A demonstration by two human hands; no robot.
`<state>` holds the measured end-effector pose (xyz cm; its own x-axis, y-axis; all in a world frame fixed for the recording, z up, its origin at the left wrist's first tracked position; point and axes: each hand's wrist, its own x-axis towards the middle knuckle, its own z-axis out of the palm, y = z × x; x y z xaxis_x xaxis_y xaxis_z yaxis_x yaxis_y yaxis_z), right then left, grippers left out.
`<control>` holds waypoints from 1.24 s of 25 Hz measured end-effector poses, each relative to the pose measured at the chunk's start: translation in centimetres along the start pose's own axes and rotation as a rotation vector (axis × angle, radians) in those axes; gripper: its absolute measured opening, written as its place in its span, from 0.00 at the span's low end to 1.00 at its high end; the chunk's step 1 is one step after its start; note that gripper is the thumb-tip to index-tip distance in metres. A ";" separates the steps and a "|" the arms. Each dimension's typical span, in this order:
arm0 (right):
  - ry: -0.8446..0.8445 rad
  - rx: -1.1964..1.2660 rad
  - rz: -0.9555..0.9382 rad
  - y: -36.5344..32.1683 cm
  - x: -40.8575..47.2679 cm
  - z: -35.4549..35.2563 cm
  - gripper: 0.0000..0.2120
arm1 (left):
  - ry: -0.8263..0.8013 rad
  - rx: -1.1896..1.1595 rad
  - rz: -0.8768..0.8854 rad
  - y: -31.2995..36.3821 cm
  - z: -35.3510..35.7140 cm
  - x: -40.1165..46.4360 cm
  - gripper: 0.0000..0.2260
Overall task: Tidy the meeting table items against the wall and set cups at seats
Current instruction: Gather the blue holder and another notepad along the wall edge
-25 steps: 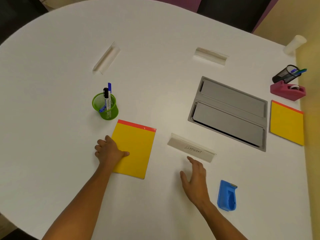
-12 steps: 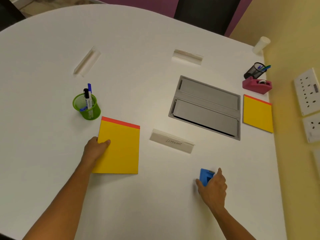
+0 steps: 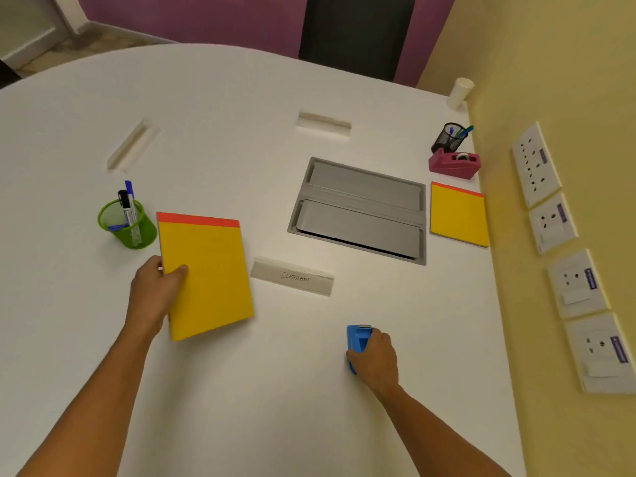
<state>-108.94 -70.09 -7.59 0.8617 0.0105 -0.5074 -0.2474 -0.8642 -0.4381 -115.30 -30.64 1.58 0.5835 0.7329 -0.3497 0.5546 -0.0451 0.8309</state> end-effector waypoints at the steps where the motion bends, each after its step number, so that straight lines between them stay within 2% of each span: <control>1: -0.025 -0.004 -0.032 0.6 -0.1 -0.8 0.29 | 0.018 -0.081 -0.010 0.5 0.9 -1.4 0.04; 2: -0.054 -0.005 -0.053 0.3 0.1 -0.4 0.25 | 0.020 -0.171 -0.042 0.5 1.0 -1.8 0.06; 4: -0.058 0.001 -0.118 1.4 0.4 -1.7 0.21 | 0.036 -0.319 -0.026 1.9 2.7 -3.8 0.15; 7: -0.019 -0.048 -0.207 2.6 0.9 -4.3 0.25 | 0.099 -0.485 0.075 3.9 5.2 -5.8 0.31; 10: 0.051 -0.085 -0.236 4.9 2.1 -8.8 0.29 | 0.070 -0.561 0.146 7.0 9.5 -7.3 0.48; 12: 0.088 -0.090 -0.219 6.5 3.2 -11.6 0.30 | 0.030 -0.550 0.202 8.7 12.2 -7.9 0.46; 14: 0.087 -0.081 -0.227 7.5 4.3 -13.9 0.29 | 0.036 -0.553 0.211 10.0 14.3 -8.0 0.35; 17: 0.012 -0.085 -0.277 9.2 7.0 -17.1 0.26 | 0.140 -0.503 0.197 12.4 18.3 -7.8 0.15; 19: -0.047 -0.122 -0.316 9.8 8.4 -18.6 0.29 | 0.153 -0.460 0.203 13.8 20.7 -8.0 0.10; 21: -0.061 -0.150 -0.312 10.6 10.4 -19.9 0.30 | 0.140 -0.431 0.217 15.2 23.8 -8.0 0.12; 25: -0.046 -0.160 -0.284 11.4 13.5 -21.6 0.31 | -0.051 -0.526 0.247 18.1 29.1 -7.8 0.36; 26: -0.047 -0.156 -0.275 11.7 14.6 -22.0 0.32 | -0.098 -0.529 0.220 18.8 30.8 -7.3 0.36; 29: -0.077 -0.142 -0.253 12.1 17.1 -22.7 0.34 | -0.135 -0.466 0.154 20.2 35.7 -6.1 0.23; 31: -0.082 -0.141 -0.239 12.5 17.9 -23.1 0.34 | -0.125 -0.457 0.083 20.6 38.3 -5.4 0.18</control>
<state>-86.36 -92.27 -5.02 0.8478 0.2578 -0.4635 0.0272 -0.8939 -0.4475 -84.33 -61.50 4.05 0.6974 0.6506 -0.3006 0.2020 0.2239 0.9534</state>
